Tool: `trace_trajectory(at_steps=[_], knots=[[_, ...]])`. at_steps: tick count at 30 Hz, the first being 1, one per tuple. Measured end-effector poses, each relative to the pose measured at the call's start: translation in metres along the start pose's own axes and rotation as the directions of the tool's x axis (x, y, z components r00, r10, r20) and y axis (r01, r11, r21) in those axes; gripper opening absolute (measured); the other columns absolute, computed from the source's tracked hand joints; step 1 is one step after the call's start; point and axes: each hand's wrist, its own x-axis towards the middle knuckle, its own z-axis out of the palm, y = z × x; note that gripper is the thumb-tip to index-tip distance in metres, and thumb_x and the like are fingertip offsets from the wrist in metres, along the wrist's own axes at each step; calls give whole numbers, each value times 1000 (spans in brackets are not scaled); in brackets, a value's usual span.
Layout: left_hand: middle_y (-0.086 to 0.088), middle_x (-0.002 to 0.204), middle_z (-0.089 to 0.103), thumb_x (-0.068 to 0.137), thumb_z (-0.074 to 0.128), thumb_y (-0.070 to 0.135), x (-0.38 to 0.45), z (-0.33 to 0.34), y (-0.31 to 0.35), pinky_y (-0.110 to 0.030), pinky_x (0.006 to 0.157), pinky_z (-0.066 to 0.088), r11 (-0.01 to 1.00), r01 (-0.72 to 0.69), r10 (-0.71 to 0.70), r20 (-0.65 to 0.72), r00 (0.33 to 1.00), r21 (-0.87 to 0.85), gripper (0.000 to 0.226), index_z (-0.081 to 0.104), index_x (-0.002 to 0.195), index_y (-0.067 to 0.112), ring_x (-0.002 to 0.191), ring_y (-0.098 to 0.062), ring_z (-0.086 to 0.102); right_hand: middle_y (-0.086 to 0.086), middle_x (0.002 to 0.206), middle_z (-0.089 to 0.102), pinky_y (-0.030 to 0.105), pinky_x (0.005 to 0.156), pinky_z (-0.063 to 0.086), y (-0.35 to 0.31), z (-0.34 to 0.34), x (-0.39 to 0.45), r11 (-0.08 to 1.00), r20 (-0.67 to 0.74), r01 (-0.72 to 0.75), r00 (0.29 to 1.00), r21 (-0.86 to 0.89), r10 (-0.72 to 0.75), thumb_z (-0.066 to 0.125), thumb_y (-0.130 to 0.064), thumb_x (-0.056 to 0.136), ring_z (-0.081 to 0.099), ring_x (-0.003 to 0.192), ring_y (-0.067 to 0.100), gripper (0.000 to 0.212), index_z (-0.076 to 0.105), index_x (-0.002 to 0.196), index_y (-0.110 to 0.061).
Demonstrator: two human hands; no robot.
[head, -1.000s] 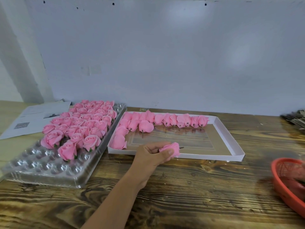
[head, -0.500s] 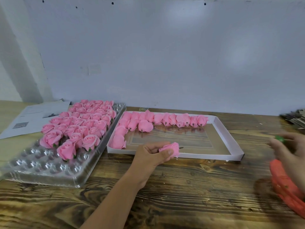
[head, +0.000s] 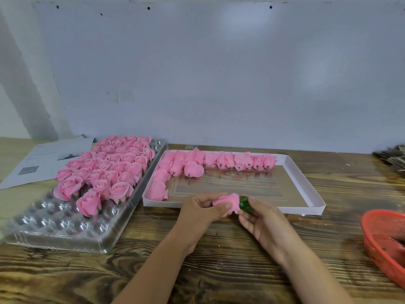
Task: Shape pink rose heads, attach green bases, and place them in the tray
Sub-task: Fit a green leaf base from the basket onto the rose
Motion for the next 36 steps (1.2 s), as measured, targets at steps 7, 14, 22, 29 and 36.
trace_trajectory(at_steps=[7,14,22,29,36], knots=[[-6,107,78,86,77,9,-1,3,-3,-22,84,56,996,-5,6,-4,1000,86,25,79,110,17,103,-17,73,19,100,75,24,67,60,5,1,-9,996,63,84,994,20,-86,57,-17,96,73,79,18,24,78,96,-4],[-7,105,79,85,79,13,-1,3,-4,-21,83,56,996,4,-2,-23,1000,91,22,81,106,17,101,-18,74,16,106,75,23,69,59,12,3,-14,979,45,185,982,-89,-182,53,-12,100,74,91,19,24,73,113,-7],[-7,106,78,78,82,27,-1,3,-2,-20,82,56,998,4,-6,28,1000,66,30,80,107,20,100,-16,74,14,103,76,21,68,58,18,4,-13,939,20,277,960,-203,-279,60,-13,95,73,96,24,19,73,108,-13],[-8,111,77,71,89,37,0,-1,-3,-23,86,56,998,60,-58,55,997,-22,42,80,107,19,106,-18,73,4,107,77,21,68,55,20,4,-16,895,90,329,944,-301,-317,62,-10,93,71,97,13,23,78,107,-21],[-10,114,76,74,86,25,2,-1,-4,-23,84,57,987,147,-142,67,987,-63,33,80,106,17,106,-21,73,12,76,72,19,58,48,16,-1,-15,853,4,397,907,-339,-420,69,-4,88,55,66,12,18,82,89,-17]])
